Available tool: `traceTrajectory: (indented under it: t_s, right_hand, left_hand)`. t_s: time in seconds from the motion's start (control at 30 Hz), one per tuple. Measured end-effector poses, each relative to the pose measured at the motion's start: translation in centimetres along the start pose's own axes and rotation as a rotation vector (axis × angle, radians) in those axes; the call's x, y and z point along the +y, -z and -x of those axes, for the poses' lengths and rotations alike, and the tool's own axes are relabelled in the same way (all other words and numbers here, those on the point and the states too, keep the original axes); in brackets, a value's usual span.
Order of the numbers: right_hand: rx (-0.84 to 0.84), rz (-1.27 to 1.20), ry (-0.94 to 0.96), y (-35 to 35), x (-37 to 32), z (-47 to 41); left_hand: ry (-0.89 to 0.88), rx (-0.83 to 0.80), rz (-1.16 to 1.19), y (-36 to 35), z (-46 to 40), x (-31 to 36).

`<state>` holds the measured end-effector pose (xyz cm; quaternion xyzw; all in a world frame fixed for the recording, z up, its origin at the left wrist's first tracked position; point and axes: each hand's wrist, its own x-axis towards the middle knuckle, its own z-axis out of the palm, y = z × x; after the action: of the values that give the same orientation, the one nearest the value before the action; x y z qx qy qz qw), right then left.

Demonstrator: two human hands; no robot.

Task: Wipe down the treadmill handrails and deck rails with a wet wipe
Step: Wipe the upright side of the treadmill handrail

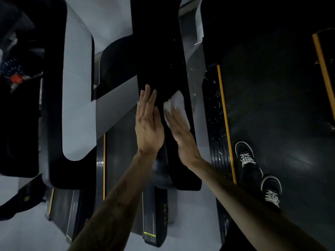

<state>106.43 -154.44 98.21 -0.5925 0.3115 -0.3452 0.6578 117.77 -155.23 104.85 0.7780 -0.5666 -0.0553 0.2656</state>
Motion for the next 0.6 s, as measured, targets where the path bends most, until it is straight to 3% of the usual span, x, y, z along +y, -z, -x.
traceTrajectory:
  t_s: [0.23,0.43,0.6]
  right_hand:
    - [0.065,-0.099,-0.241,0.4,-1.7,-5.7]
    - [-0.05,-0.017,-0.004,0.6,-1.5,-4.0]
    - [-0.073,0.048,-0.013,0.5,-1.2,-3.0]
  left_hand:
    - [-0.001,0.004,-0.02,0.2,0.1,0.2]
    - [0.002,0.013,-0.022,0.2,0.0,0.2]
    - [0.001,0.013,-0.041,0.2,0.1,0.3]
